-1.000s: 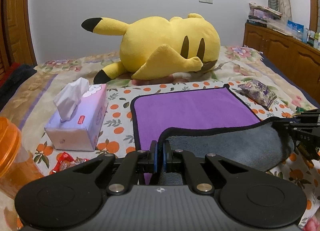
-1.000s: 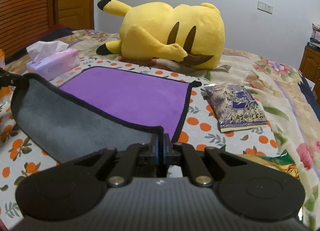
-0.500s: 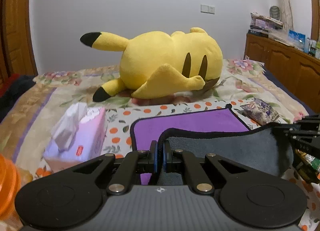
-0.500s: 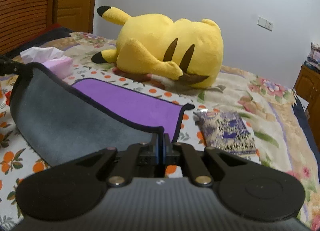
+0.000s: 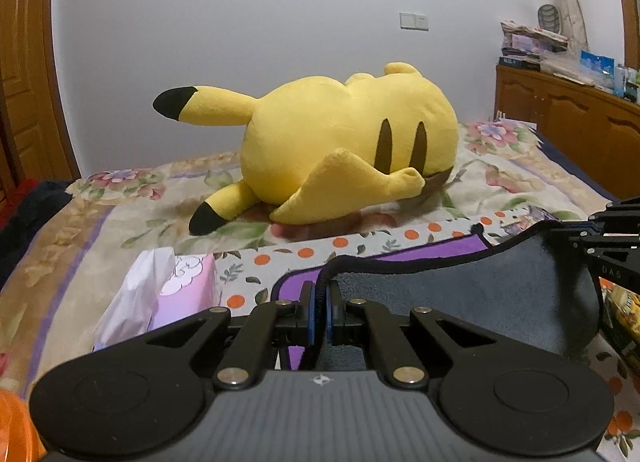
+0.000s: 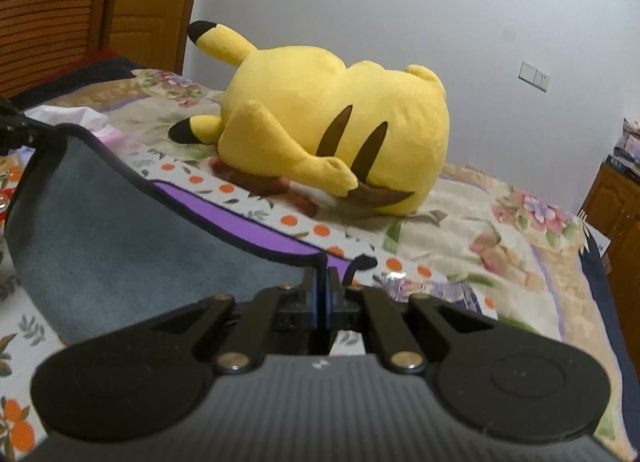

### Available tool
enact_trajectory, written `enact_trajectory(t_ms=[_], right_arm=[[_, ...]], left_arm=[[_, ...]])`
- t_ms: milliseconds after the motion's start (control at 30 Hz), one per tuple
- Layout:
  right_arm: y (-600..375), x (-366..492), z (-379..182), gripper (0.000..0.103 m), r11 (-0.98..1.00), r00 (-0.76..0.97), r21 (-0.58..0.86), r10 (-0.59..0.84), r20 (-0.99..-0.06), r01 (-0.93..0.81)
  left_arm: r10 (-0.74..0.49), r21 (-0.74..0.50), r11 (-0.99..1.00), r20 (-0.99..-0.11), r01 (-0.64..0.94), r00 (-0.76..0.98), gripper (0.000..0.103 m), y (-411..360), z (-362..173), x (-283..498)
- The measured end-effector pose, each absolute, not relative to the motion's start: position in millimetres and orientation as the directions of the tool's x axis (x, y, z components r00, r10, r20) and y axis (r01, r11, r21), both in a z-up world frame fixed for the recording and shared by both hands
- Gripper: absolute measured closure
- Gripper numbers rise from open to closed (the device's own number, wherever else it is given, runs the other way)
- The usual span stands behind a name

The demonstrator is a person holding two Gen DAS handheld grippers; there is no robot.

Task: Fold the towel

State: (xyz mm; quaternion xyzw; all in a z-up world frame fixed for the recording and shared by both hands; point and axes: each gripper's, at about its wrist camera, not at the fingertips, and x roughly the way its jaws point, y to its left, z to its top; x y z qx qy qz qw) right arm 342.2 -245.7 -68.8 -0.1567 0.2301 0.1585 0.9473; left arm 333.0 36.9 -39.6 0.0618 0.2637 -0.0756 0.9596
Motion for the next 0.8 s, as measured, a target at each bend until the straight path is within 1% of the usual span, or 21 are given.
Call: enact_trajectory(t_ms=[100,267,633,800], right_arm=[[-243.0,351.6,-67.2,0.099,0.899,0.851,-0.241,0.219,-0.476,-0.366],[-239.6,364.4,-68.4,0.099,0.898,0.857,-0.252,0.213,-0.469,-0.361],[-228.9,388.5,-73.7,0.099,0.892,0.875,-0.295,0.188,-0.446,-0.342],[-224.4,403.7,-79.7,0.099,0.892,0.877,-0.312,0.164,-0.452,-0.328]], left_arm=[[-0.130,0.077,0.978,-0.501,0.194,0.855,0.097,35.3,-40.5,340.4],[-0.117,0.085,0.980,-0.496,0.182,0.860,0.097,34.7,-43.6,354.3],[-0.067,0.118,0.983,-0.479,0.139,0.875,0.097,33.6,-47.7,379.7],[-0.046,0.115,0.986,-0.489,0.117,0.871,0.097,33.5,-56.0,394.6]])
